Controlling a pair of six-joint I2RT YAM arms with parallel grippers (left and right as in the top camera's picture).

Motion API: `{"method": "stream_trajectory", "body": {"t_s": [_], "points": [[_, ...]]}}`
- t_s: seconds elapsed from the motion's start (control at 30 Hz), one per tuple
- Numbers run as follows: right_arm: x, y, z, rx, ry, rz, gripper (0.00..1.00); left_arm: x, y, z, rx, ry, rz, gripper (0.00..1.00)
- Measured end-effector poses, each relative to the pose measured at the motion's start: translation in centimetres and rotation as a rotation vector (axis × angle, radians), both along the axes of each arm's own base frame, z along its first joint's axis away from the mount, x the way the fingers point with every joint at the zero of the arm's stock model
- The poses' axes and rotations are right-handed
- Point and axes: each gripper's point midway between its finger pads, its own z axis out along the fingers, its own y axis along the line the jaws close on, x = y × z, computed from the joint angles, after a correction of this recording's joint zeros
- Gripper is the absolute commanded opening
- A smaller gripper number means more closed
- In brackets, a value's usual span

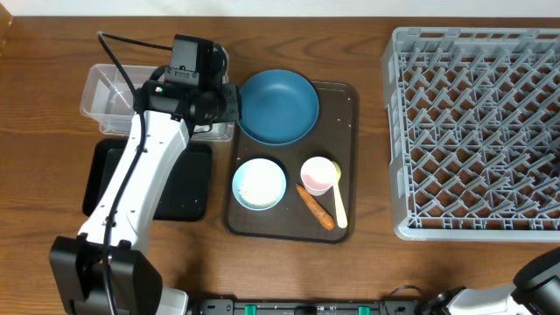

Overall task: Sort waste into correct bins and load items into the dishwasher rack
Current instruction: 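Carry the cup with the right gripper and place it in the dish rack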

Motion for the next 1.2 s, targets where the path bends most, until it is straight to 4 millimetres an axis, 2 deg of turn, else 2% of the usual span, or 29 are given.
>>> {"method": "stream_trajectory", "body": {"t_s": [0.03, 0.07, 0.1, 0.13, 0.3, 0.5, 0.73, 0.83, 0.93, 1.0, 1.2], "points": [[0.1, -0.1, 0.0, -0.003, -0.003, 0.0, 0.56, 0.0, 0.0, 0.0, 0.0, 0.0, 0.0, 0.15], [0.2, -0.2, 0.1, -0.011, -0.011, 0.001, 0.82, 0.0, 0.0, 0.0, 0.0, 0.0, 0.0, 0.15], [0.4, -0.5, 0.3, -0.02, -0.021, -0.003, 0.94, 0.0, 0.0, 0.0, 0.0, 0.0, 0.0, 0.15], [0.7, -0.7, 0.4, -0.027, -0.031, -0.002, 0.99, 0.0, 0.0, 0.0, 0.0, 0.0, 0.0, 0.15], [2.1, -0.7, 1.0, -0.023, -0.105, 0.025, 0.99, 0.0, 0.0, 0.0, 0.0, 0.001, 0.0, 0.15], [4.1, 0.6, 1.7, 0.04, -0.218, 0.084, 0.99, -0.2, 0.0, -0.1, 0.002, 0.009, 0.0, 0.15], [5.8, 2.4, 2.4, 0.122, -0.321, 0.155, 0.91, -0.3, 0.1, -0.2, 0.003, 0.016, 0.0, 0.16], [6.6, 3.7, 2.9, 0.159, -0.369, 0.225, 0.91, -0.3, 0.1, -0.2, 0.005, 0.015, -0.003, 0.24], [7.8, 5.9, 3.4, 0.195, -0.413, 0.337, 0.92, -0.4, 0.1, -0.2, 0.005, 0.016, -0.002, 0.3], [9.0, 8.1, 3.7, 0.214, -0.431, 0.434, 0.93, -0.4, 0.1, -0.2, 0.004, 0.018, -0.002, 0.34], [12.5, 17.6, 4.0, 0.264, -0.431, 0.783, 0.94, -0.8, -0.7, -0.3, 0.002, 0.026, -0.02, 0.41]]}}
